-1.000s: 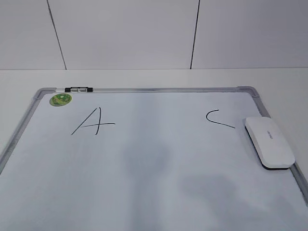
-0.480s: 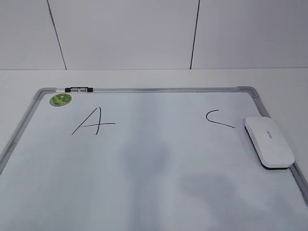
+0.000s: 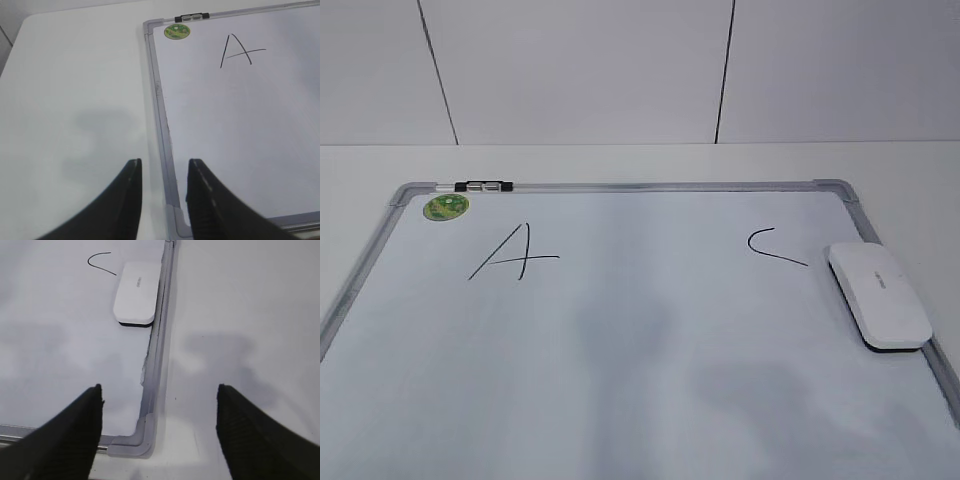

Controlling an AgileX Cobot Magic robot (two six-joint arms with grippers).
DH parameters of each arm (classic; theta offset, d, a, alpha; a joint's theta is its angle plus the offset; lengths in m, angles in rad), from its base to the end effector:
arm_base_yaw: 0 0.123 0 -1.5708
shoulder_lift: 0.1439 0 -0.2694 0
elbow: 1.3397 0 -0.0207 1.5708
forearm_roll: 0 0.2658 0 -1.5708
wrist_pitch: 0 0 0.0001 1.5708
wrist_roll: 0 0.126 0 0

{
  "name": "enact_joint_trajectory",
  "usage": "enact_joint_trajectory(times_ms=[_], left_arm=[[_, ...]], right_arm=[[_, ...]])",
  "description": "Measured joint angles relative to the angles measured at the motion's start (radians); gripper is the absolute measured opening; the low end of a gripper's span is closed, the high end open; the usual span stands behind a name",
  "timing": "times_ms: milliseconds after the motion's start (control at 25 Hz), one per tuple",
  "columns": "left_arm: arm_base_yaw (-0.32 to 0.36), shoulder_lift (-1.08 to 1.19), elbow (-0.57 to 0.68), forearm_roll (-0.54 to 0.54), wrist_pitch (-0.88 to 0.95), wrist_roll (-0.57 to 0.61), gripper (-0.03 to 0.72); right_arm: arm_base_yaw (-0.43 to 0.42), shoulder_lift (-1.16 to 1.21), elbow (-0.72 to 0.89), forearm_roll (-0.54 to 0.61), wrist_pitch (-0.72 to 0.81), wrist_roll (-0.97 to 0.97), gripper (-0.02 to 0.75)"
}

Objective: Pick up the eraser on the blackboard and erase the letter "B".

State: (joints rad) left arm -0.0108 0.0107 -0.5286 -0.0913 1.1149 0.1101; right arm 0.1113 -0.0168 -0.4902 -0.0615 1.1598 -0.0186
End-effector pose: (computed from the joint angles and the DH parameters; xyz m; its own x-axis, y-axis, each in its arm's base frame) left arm 0.0502 -0.0109 0.2715 -0.4796 0.0747 -0.8743 0.1160 0.9930 0.0212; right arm 0.0481 -0.0018 0.2557 -0.5288 -0.1025 -0.8425 -0.0865 0.9940 -0.0666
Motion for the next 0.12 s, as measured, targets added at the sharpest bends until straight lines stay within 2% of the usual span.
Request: enact_joint_trajectory(times_ms=[120], left_arm=[[0.0, 0.0, 0.0, 0.0, 0.0, 0.0, 0.239]], right_arm=[[0.0, 0.0, 0.001, 0.0, -0.002, 0.0, 0.568]])
